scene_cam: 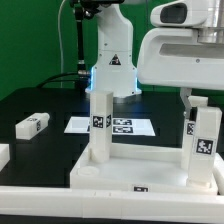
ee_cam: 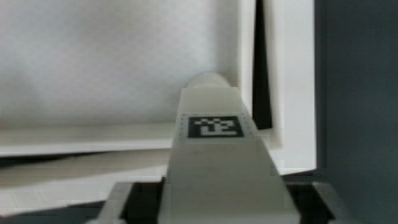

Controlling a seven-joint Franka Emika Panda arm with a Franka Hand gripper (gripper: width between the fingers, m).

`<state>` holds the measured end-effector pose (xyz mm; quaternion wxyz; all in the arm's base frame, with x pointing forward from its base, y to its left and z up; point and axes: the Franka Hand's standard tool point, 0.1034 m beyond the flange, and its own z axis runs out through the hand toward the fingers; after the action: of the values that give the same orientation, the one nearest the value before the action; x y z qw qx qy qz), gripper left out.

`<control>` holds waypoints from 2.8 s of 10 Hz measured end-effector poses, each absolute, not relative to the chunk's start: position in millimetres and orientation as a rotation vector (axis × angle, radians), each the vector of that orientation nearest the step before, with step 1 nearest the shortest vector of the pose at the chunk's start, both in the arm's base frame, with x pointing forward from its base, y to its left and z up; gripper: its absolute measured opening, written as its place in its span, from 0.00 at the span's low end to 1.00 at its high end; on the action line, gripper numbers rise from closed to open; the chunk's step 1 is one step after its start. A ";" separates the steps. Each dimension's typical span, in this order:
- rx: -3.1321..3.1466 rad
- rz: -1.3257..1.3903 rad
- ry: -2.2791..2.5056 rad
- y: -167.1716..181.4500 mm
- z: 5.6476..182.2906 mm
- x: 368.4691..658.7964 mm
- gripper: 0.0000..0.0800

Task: Assemble desk

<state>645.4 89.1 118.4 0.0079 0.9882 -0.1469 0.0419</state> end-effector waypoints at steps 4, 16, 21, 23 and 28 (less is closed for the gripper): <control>3.005 0.117 -1.032 88.2 117.0 646.0 0.36; 2.298 0.042 -2.247 95.7 115.7 646.8 0.36; 2.621 0.062 -1.841 98.4 115.2 646.0 0.77; 2.756 0.069 -1.628 101.3 114.9 645.6 0.81; 3.019 0.114 -0.982 105.1 115.6 647.2 0.81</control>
Offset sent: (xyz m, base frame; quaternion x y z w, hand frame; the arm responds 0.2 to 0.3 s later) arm 0.0027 0.0034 -0.0072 0.0065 -0.0345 0.2014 0.9789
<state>647.2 105.1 115.6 -0.0177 0.9502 -0.3091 0.0360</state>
